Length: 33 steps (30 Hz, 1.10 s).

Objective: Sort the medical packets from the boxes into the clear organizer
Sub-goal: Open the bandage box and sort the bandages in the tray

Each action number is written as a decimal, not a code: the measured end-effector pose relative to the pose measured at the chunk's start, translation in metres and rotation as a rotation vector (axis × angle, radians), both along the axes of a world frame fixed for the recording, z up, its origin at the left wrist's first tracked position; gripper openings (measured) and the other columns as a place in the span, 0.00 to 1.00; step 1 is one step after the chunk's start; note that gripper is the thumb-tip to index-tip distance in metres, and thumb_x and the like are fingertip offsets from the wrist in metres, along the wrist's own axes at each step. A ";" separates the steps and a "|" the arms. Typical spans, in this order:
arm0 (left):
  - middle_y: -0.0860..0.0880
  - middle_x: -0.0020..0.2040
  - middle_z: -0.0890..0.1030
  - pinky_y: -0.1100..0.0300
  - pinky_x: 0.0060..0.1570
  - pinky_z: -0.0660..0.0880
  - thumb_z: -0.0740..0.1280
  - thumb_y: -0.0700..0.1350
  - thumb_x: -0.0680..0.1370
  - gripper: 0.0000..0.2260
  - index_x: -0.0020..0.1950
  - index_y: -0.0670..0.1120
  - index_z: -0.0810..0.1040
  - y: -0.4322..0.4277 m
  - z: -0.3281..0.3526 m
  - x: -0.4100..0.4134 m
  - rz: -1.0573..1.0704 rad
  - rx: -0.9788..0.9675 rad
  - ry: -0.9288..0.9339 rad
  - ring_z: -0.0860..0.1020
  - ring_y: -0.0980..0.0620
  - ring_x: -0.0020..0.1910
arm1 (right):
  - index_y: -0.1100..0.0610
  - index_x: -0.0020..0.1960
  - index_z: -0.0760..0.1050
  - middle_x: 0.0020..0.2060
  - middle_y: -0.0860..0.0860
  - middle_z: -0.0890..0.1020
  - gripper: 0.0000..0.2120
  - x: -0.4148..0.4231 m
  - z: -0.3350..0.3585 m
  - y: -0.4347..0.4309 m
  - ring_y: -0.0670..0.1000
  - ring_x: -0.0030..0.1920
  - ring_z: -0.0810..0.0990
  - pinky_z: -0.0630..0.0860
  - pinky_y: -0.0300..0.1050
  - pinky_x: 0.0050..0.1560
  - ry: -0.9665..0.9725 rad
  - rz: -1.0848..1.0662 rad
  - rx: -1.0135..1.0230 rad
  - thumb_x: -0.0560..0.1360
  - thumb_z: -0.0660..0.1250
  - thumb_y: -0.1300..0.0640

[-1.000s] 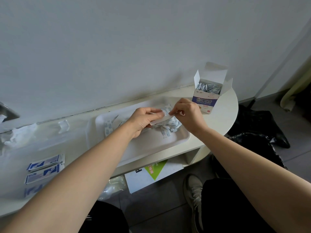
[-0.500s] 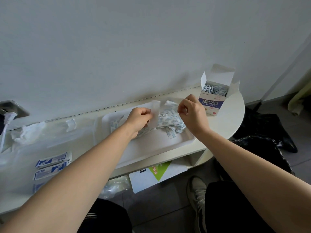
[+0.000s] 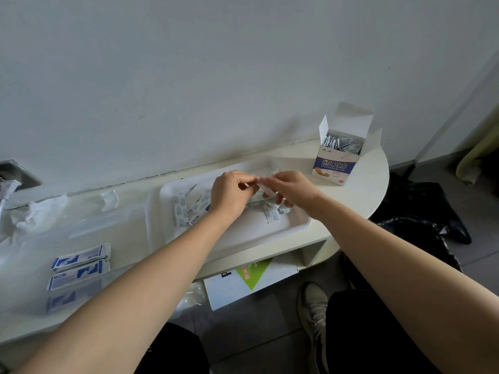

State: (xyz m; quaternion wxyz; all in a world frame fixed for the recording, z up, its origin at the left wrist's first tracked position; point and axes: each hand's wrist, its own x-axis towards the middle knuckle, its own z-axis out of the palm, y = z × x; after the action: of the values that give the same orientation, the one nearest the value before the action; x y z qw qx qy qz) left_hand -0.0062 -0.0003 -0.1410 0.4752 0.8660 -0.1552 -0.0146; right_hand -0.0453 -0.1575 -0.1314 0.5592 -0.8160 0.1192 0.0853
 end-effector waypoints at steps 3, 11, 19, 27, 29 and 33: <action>0.53 0.45 0.85 0.66 0.41 0.73 0.70 0.40 0.74 0.10 0.53 0.51 0.85 -0.004 0.001 -0.003 -0.052 0.019 -0.002 0.79 0.56 0.39 | 0.59 0.53 0.78 0.32 0.50 0.80 0.12 0.004 -0.002 -0.002 0.44 0.28 0.73 0.68 0.36 0.27 -0.005 -0.045 0.029 0.72 0.74 0.58; 0.48 0.60 0.75 0.57 0.56 0.69 0.71 0.47 0.73 0.20 0.65 0.49 0.74 0.005 -0.007 0.011 -0.088 0.510 -0.023 0.70 0.47 0.61 | 0.55 0.54 0.77 0.48 0.52 0.80 0.15 0.003 -0.009 -0.004 0.52 0.46 0.78 0.77 0.46 0.44 -0.018 0.023 -0.713 0.72 0.70 0.47; 0.45 0.65 0.68 0.53 0.61 0.65 0.69 0.56 0.73 0.28 0.69 0.48 0.67 0.010 -0.024 0.013 -0.118 0.847 -0.135 0.64 0.43 0.64 | 0.60 0.64 0.68 0.60 0.56 0.69 0.29 0.006 -0.017 0.014 0.56 0.62 0.67 0.70 0.48 0.59 -0.041 0.099 -1.050 0.73 0.68 0.41; 0.47 0.63 0.70 0.54 0.61 0.64 0.68 0.54 0.75 0.20 0.65 0.51 0.71 0.041 -0.025 0.025 -0.091 0.816 -0.121 0.63 0.44 0.65 | 0.57 0.66 0.66 0.61 0.57 0.70 0.27 0.017 -0.025 0.023 0.57 0.61 0.65 0.65 0.48 0.61 -0.044 0.143 -1.023 0.73 0.69 0.45; 0.47 0.63 0.70 0.55 0.60 0.63 0.68 0.54 0.75 0.20 0.65 0.51 0.71 0.046 -0.025 0.026 -0.078 0.816 -0.111 0.63 0.44 0.65 | 0.56 0.66 0.66 0.60 0.56 0.72 0.27 0.019 -0.025 0.026 0.57 0.61 0.66 0.65 0.48 0.59 -0.048 0.135 -1.008 0.72 0.70 0.47; 0.46 0.63 0.70 0.55 0.61 0.63 0.68 0.53 0.75 0.21 0.66 0.50 0.71 0.049 -0.024 0.026 -0.079 0.804 -0.114 0.63 0.44 0.65 | 0.56 0.63 0.70 0.59 0.54 0.76 0.25 0.023 -0.024 0.026 0.57 0.61 0.69 0.63 0.49 0.59 -0.006 0.089 -0.949 0.70 0.72 0.49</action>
State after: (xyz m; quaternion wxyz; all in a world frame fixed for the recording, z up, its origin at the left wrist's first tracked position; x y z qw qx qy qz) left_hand 0.0197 0.0485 -0.1647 0.0886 0.9755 -0.1962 -0.0445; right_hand -0.0223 -0.1316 -0.1554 0.1210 -0.9858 0.1083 0.0429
